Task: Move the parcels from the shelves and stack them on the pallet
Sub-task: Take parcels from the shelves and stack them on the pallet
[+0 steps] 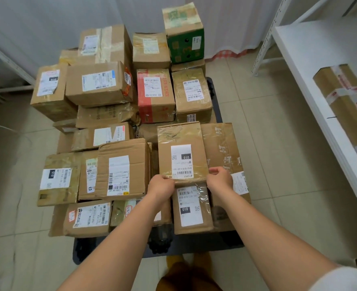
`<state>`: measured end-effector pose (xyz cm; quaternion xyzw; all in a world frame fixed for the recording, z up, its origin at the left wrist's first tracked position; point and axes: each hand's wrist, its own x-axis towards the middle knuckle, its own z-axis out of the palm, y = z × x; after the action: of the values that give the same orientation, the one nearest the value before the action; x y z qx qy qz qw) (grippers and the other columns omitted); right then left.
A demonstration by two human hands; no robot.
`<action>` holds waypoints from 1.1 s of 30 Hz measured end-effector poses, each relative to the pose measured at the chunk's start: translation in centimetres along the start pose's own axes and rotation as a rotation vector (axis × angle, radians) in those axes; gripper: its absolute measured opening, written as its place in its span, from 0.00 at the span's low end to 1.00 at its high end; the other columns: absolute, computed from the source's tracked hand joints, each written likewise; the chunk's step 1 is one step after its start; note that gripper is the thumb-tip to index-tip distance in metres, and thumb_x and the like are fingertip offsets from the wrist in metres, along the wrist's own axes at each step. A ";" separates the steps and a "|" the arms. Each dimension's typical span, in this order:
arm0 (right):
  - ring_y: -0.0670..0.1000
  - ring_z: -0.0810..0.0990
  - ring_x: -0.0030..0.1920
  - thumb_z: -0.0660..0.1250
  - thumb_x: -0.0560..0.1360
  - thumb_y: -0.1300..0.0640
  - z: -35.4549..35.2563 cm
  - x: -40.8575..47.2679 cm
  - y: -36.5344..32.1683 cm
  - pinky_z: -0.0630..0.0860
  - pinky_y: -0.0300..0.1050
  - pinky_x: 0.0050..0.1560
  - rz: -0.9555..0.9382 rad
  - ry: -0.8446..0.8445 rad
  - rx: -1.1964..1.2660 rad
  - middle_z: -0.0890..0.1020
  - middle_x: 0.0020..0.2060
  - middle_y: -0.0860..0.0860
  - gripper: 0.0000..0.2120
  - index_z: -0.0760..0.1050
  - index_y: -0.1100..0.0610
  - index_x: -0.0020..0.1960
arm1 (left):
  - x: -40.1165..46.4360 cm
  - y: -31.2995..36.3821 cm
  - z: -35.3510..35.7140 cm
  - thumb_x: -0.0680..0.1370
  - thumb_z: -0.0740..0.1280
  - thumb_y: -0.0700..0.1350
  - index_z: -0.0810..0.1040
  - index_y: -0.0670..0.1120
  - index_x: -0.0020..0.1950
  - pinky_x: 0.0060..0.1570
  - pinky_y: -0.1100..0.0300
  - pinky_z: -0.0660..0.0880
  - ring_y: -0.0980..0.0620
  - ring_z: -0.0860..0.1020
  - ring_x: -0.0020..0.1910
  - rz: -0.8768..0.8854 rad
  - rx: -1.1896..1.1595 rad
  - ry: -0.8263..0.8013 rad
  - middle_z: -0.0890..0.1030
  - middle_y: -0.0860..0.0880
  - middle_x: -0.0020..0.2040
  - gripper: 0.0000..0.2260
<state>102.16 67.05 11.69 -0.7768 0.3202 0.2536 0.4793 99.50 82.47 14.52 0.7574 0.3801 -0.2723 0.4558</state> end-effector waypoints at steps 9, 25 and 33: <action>0.55 0.81 0.53 0.59 0.79 0.63 -5.2 -8.0 -5.9 0.80 0.51 0.55 -0.147 -0.062 0.137 0.80 0.53 0.52 0.10 0.77 0.52 0.52 | -8.7 5.2 -4.8 0.81 0.60 0.39 0.75 0.45 0.45 0.48 0.53 0.74 0.48 0.73 0.43 0.123 -0.069 0.043 0.75 0.46 0.43 0.07; 0.46 0.79 0.32 0.54 0.84 0.52 -22.7 -37.5 -5.1 0.71 0.36 0.32 -0.672 0.403 0.574 0.83 0.35 0.51 0.18 0.78 0.56 0.43 | -38.2 12.5 -5.7 0.83 0.59 0.38 0.78 0.44 0.53 0.53 0.52 0.81 0.44 0.82 0.48 0.856 -0.265 -0.301 0.82 0.42 0.52 0.09; 0.44 0.72 0.25 0.55 0.83 0.53 -34.1 -52.9 3.1 0.69 0.35 0.29 -0.742 0.863 0.615 0.76 0.26 0.50 0.21 0.77 0.58 0.36 | -55.5 11.5 1.9 0.81 0.58 0.34 0.79 0.43 0.52 0.44 0.58 0.79 0.48 0.82 0.39 1.075 -0.210 -0.759 0.82 0.44 0.45 0.10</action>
<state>67.60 48.52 60.98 -0.6950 0.2525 -0.3675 0.5641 77.58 59.22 61.36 0.6449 -0.2127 -0.2165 0.7015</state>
